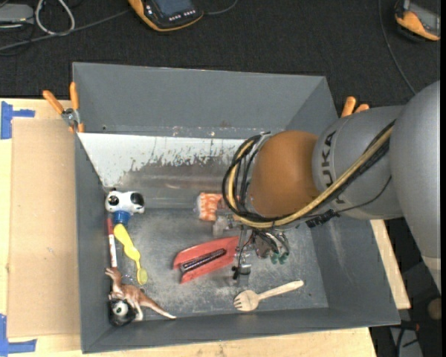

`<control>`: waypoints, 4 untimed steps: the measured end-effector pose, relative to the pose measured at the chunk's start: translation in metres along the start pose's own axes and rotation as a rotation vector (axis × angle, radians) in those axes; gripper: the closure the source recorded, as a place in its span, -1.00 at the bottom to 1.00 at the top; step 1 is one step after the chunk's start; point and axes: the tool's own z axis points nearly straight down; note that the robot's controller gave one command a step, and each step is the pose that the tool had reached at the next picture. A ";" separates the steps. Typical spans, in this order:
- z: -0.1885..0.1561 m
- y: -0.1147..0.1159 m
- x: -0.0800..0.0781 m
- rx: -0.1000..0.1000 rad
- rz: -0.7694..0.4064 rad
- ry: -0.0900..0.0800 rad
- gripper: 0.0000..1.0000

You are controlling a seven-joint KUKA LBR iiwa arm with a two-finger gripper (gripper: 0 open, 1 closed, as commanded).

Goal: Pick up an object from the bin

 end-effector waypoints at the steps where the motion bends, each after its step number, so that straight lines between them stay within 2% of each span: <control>1: -0.020 0.026 -0.001 0.000 -0.106 -0.003 -1.00; 2: 0.011 0.022 -0.008 0.000 0.008 0.002 -1.00; 3: 0.008 0.020 -0.010 -0.002 -0.109 -0.005 1.00; 4: 0.008 0.020 -0.010 -0.002 -0.108 -0.005 1.00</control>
Offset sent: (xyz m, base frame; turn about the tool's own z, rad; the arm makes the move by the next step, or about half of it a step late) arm 0.0057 0.0235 -0.0081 0.0060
